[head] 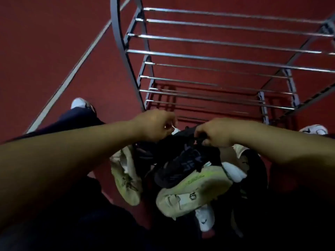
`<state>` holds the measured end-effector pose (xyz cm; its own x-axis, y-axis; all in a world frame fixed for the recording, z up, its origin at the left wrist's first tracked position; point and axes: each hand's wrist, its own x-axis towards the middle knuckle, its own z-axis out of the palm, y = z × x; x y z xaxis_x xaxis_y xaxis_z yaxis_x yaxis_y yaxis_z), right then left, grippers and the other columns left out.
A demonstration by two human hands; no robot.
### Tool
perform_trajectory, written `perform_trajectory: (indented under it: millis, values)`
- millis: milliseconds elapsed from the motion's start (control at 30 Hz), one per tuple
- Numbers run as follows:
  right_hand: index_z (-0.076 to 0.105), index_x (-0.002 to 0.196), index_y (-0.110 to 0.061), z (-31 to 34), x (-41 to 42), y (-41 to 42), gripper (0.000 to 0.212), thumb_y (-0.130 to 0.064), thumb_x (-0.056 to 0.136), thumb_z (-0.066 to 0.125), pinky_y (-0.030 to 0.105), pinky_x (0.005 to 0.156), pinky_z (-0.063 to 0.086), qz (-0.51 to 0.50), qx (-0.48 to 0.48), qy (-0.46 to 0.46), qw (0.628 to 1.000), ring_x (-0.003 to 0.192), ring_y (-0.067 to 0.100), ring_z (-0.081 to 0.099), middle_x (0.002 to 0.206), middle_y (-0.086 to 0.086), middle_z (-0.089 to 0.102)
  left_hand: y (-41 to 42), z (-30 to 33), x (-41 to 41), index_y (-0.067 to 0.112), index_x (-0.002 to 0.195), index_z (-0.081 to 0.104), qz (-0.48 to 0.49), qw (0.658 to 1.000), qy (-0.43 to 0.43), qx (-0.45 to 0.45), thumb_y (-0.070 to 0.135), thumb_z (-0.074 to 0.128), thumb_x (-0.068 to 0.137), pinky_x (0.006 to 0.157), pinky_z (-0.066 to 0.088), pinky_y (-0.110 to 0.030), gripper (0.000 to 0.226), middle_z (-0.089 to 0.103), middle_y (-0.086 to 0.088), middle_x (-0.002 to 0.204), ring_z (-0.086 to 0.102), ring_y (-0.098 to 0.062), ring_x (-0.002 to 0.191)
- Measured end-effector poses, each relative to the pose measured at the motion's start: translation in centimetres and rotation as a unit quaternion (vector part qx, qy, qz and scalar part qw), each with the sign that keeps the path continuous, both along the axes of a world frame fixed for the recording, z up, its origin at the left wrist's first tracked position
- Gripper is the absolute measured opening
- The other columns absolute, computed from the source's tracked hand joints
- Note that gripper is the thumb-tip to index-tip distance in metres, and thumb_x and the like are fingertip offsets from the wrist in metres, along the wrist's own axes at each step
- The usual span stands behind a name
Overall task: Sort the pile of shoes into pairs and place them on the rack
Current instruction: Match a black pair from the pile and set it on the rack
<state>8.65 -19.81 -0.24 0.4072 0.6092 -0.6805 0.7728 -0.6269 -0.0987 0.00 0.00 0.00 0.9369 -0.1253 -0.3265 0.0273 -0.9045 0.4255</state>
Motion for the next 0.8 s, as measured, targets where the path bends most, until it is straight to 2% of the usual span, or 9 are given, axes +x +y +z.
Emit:
perform_trajectory:
  millis: [100,233,333,400,500,600,700,733,800]
  values:
    - [0.038,0.141,-0.037,-1.8,-2.3,2.6,0.063,-0.044,0.083,0.064,0.04,0.09,0.05,0.084,0.017,-0.009,0.996,0.115,0.029,0.053,0.132,0.003,0.047,0.2,-1.0,-1.6,0.023,0.116,0.064,0.016,0.998,0.054,0.039,0.018,0.052,0.09,0.082,0.05,-0.031,0.029,0.07,0.0,0.114,0.063,-0.024,0.104]
    - [0.027,0.145,-0.037,-4.0,-6.6,4.6,0.083,-0.041,0.074,0.07,0.04,0.086,0.045,0.182,0.077,0.03,0.98,0.125,0.029,0.038,0.143,0.003,0.034,1.6,-1.8,-3.7,0.027,0.111,0.064,0.058,0.991,0.086,0.082,0.024,0.045,0.082,0.084,0.054,-0.04,0.034,0.07,-0.003,0.108,0.064,-0.03,0.1]
    - [0.01,0.153,-0.032,-5.3,-9.0,4.3,0.11,-0.05,0.067,0.077,0.047,0.105,0.034,0.211,0.046,0.032,0.976,0.138,0.03,0.023,0.156,0.007,0.017,2.7,-2.0,-4.7,0.032,0.119,0.061,0.09,0.987,0.081,0.108,0.021,0.05,0.088,0.082,0.05,-0.035,0.035,0.065,-0.001,0.118,0.06,-0.028,0.107]
    - [0.001,0.154,-0.031,-6.1,-9.5,3.6,0.114,-0.047,0.07,0.077,0.049,0.11,0.027,0.21,0.059,0.006,0.976,0.143,0.031,0.017,0.16,0.008,0.009,2.9,-2.3,-5.1,0.032,0.125,0.058,0.098,0.98,0.108,0.132,0.023,0.05,0.091,0.081,0.047,-0.036,0.036,0.06,-0.003,0.125,0.058,-0.029,0.111]
    - [0.003,0.154,-0.027,-7.2,-9.4,3.1,0.106,-0.04,0.075,0.072,0.043,0.104,0.034,0.21,0.132,-0.041,0.968,0.135,0.029,0.028,0.155,0.006,0.026,3.0,-2.7,-5.1,0.032,0.126,0.059,0.088,0.975,0.155,0.135,0.023,0.052,0.092,0.082,0.048,-0.036,0.036,0.058,-0.002,0.127,0.058,-0.029,0.112]
    - [0.026,0.149,-0.024,-6.6,-8.9,4.0,0.093,-0.04,0.069,0.072,0.038,0.091,0.042,0.234,0.147,-0.056,0.959,0.118,0.024,0.04,0.138,0.002,0.043,3.6,-3.7,-5.2,0.029,0.121,0.063,0.066,0.976,0.178,0.11,0.014,0.054,0.092,0.075,0.046,-0.027,0.034,0.062,-0.003,0.124,0.061,-0.026,0.107]
    - [0.03,0.146,-0.028,-4.9,-8.6,4.5,0.091,-0.046,0.068,0.074,0.038,0.09,0.045,0.211,0.176,-0.043,0.961,0.116,0.022,0.041,0.135,-0.001,0.045,4.2,-3.5,-5.6,0.013,0.116,0.069,0.06,0.982,0.178,0.028,0.006,0.057,0.092,0.055,0.039,-0.01,0.028,0.07,-0.006,0.116,0.066,-0.022,0.103]
    - [0.028,0.146,-0.03,-4.0,-8.6,4.7,0.091,-0.047,0.069,0.073,0.038,0.092,0.044,0.187,0.202,-0.034,0.961,0.117,0.021,0.04,0.137,-0.001,0.044,4.3,-3.5,-5.8,0.012,0.108,0.073,0.056,0.985,0.161,-0.021,0.014,0.063,0.087,0.055,0.046,-0.008,0.023,0.074,-0.007,0.106,0.07,-0.022,0.094]
    - [0.023,0.149,-0.032,-1.5,-9.7,4.9,0.092,-0.047,0.073,0.073,0.037,0.096,0.041,0.165,0.225,-0.026,0.96,0.121,0.021,0.038,0.142,-0.003,0.039,4.2,-2.5,-6.5,0.017,0.097,0.073,0.095,0.97,0.195,-0.114,0.055,0.066,0.072,0.072,0.057,-0.025,0.046,0.074,-0.006,0.093,0.071,-0.024,0.083]
